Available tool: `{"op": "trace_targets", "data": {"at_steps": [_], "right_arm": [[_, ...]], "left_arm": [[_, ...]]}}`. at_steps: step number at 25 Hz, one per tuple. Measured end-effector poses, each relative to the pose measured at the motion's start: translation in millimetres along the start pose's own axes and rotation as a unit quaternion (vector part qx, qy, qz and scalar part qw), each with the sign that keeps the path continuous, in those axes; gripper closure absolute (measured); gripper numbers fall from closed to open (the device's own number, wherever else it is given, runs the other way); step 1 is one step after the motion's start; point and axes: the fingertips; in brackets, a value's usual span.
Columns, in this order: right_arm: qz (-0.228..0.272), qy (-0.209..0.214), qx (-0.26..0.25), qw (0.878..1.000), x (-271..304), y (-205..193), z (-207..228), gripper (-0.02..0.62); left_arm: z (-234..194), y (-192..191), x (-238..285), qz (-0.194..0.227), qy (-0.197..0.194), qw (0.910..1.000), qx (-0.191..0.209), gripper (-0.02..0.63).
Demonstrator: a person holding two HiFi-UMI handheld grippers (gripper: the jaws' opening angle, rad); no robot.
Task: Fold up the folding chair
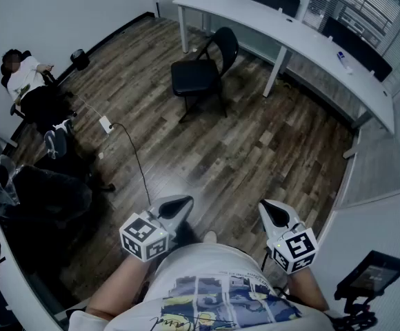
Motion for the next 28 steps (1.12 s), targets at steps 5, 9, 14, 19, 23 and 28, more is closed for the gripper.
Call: {"op": "trace_targets", "data": {"at_steps": [5,9,14,19,23,28], "right_arm": [[0.005,0.001,0.006,1.0,3.6,0.4,-3.8,0.594],[0.013,0.003,-0.004,1.0,5.6,7.3,-4.4,0.592],[0.015,0.01,0.004,1.0,6.2,6.2,-5.1,0.592],[0.013,0.023,0.01,1.0,3.9,6.8,-11.4,0.592],[0.014,0.026,0.009,1.0,5.8,10.0,-16.5,0.592],[0.004,0.027,0.009,1.0,31.4,10.2,-4.0,0.586]], "left_arm": [[-4.5,-3.6,-4.0,-0.01,0.003,0.9999,-0.003,0.604],[-5.2,3.7,-8.0,0.0,0.007,1.0,0.004,0.604],[-3.4,0.4,-10.5,0.001,0.015,0.9999,0.005,0.604],[-3.9,-4.6,-21.0,-0.002,0.022,0.9997,-0.002,0.604],[-6.2,-2.8,-29.1,-0.006,0.032,0.9995,-0.001,0.604],[-32.0,-0.7,-18.5,-0.009,0.042,0.999,-0.012,0.604]]}}
Point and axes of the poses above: the fingertips, and each gripper's own axes: x forward along the fingers, z to its right, y out of its top, and after that the axes turned 9 degrees about -y, right-handed
